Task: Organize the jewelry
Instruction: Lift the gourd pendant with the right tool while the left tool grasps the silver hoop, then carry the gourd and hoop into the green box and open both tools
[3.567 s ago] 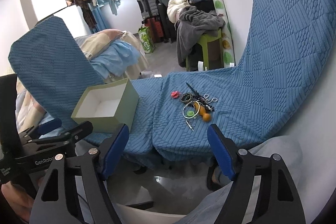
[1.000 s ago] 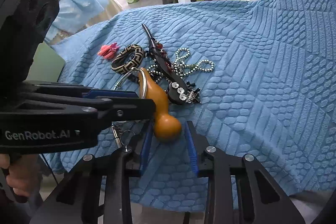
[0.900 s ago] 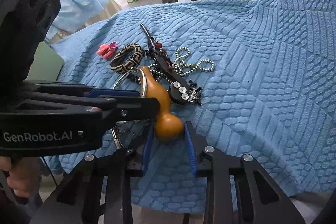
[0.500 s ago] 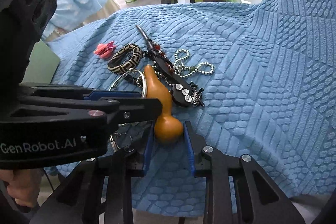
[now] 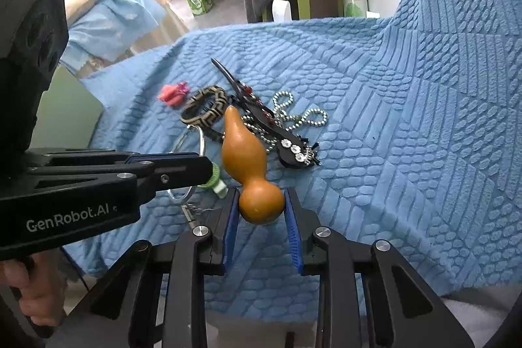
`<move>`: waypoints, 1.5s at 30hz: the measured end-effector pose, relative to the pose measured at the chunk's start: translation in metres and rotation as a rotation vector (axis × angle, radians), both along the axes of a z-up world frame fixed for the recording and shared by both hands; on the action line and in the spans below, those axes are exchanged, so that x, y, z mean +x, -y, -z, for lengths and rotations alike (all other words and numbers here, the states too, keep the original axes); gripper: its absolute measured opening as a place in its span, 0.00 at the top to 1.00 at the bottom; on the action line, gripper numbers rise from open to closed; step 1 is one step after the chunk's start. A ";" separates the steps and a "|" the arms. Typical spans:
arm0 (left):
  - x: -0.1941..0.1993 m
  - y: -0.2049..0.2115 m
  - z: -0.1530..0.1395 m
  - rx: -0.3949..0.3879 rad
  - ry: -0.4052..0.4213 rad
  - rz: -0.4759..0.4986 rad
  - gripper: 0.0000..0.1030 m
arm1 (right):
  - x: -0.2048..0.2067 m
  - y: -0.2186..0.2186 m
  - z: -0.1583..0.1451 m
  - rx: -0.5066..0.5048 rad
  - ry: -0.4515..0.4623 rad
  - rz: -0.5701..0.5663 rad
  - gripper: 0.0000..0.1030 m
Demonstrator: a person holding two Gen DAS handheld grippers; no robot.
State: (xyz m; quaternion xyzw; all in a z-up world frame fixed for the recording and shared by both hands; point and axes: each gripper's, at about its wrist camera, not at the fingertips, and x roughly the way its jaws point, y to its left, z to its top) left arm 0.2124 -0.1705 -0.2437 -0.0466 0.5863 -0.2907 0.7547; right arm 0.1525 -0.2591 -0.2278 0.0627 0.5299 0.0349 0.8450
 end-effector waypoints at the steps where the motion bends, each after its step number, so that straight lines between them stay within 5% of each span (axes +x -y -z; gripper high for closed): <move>1: -0.002 -0.003 -0.004 0.004 0.008 -0.007 0.98 | -0.001 -0.002 -0.002 -0.001 0.001 0.000 0.77; 22: -0.047 -0.080 -0.095 0.021 0.160 -0.122 0.98 | -0.036 -0.042 -0.090 0.008 0.115 0.018 0.76; 45: -0.029 -0.209 -0.224 0.026 0.362 -0.326 0.98 | 0.007 -0.133 -0.189 0.037 0.263 -0.092 0.76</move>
